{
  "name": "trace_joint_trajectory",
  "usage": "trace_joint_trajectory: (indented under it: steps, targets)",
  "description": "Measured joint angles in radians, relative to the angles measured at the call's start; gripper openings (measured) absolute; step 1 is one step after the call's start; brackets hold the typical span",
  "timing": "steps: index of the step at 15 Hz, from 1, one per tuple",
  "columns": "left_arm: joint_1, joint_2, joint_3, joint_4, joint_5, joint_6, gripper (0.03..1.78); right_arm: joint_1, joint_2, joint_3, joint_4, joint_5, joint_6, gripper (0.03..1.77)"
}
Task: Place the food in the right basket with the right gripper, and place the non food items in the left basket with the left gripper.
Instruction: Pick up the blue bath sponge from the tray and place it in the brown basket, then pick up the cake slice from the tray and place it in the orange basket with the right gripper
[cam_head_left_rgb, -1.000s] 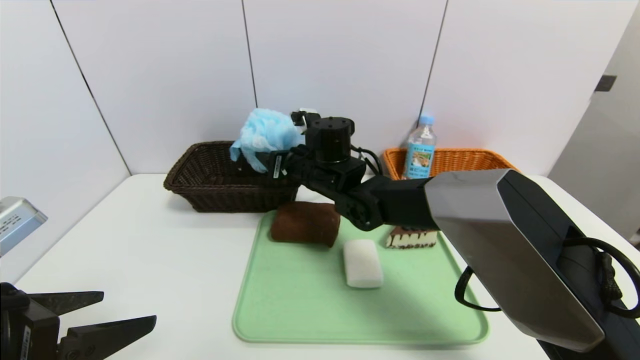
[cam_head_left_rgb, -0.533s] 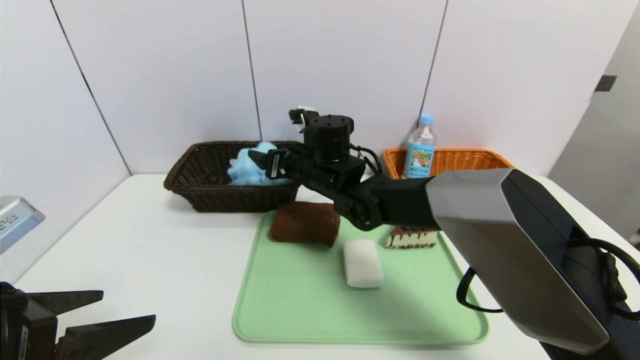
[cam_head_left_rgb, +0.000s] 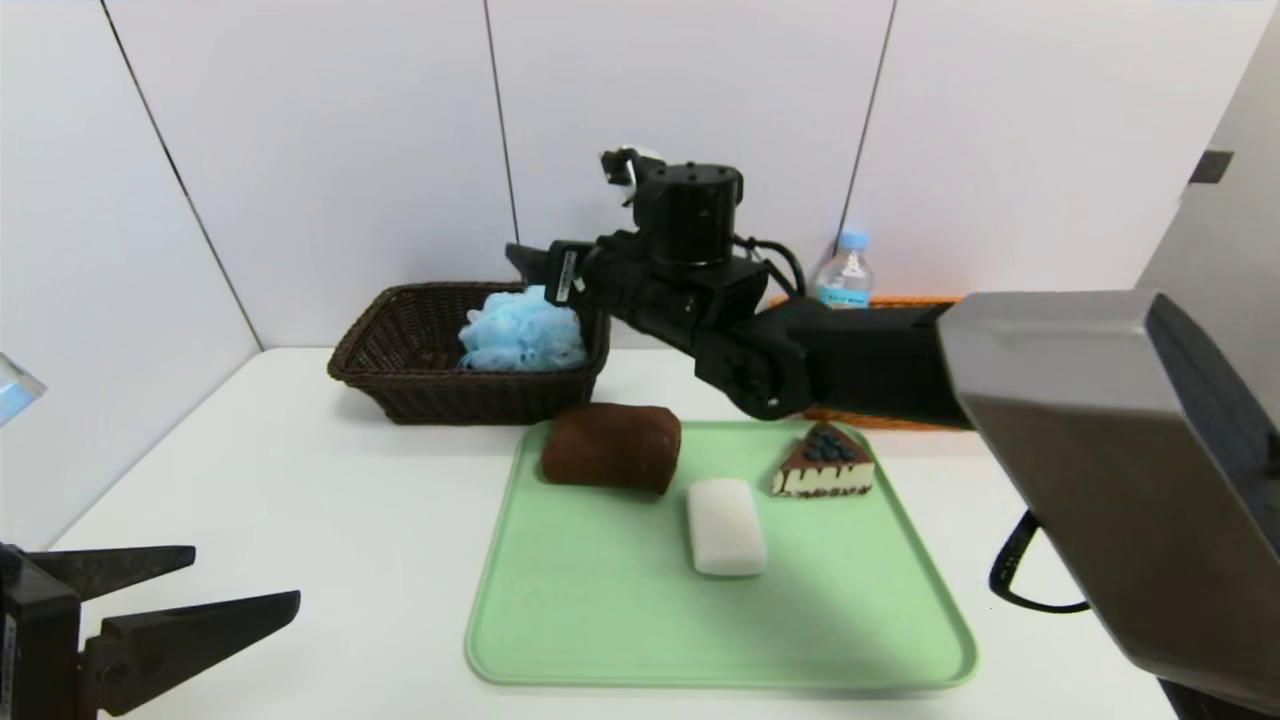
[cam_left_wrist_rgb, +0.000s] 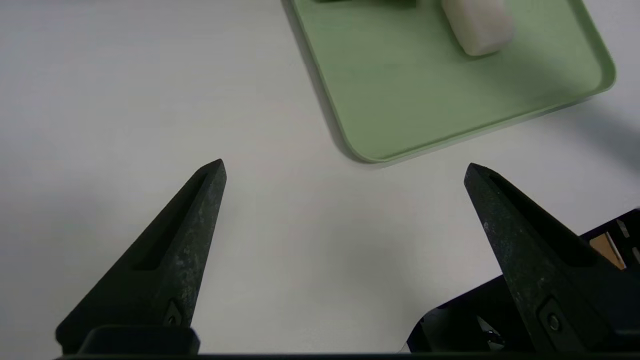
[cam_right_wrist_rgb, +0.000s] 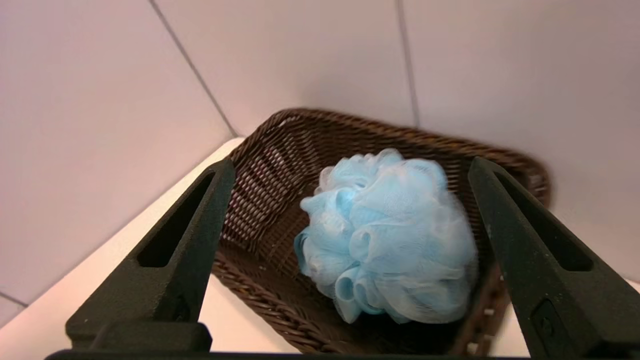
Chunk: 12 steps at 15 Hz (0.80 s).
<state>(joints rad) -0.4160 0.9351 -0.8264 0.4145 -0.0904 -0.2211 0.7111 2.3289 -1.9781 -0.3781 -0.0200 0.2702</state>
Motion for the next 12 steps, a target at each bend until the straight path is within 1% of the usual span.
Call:
trace_joint_trajectory:
  steps: [2,4,5,6,7,9,10,12]
  targets:
    - [0.000,0.008,-0.048,0.009,0.010,0.000,1.69,-0.005,-0.090,0.001,0.148,-0.035,0.003,1.64]
    - [0.000,0.019,-0.072,0.016,0.029,-0.001,1.69,-0.005,-0.194,0.002,0.378,-0.087,0.030,1.66]
    - [0.000,0.023,-0.073,0.016,0.030,-0.001,1.69,-0.006,-0.239,0.002,0.498,-0.119,0.061,1.66]
    - [0.000,0.026,-0.074,0.015,0.029,-0.001,1.69,-0.008,-0.288,0.002,0.627,-0.145,0.104,1.67]
    - [-0.001,0.028,-0.072,0.015,0.027,-0.001,1.69,-0.011,-0.331,0.002,0.744,-0.159,0.145,1.67]
    - [-0.002,0.030,-0.055,0.012,0.024,-0.001,1.69,-0.019,-0.407,0.002,0.972,-0.168,0.244,1.68]
    - [-0.002,0.030,-0.041,0.007,0.020,-0.001,1.69,-0.025,-0.438,0.002,1.077,-0.169,0.308,1.69]
    - [-0.012,0.023,-0.023,0.006,0.016,-0.003,1.69,-0.043,-0.474,0.001,1.225,-0.168,0.452,1.69]
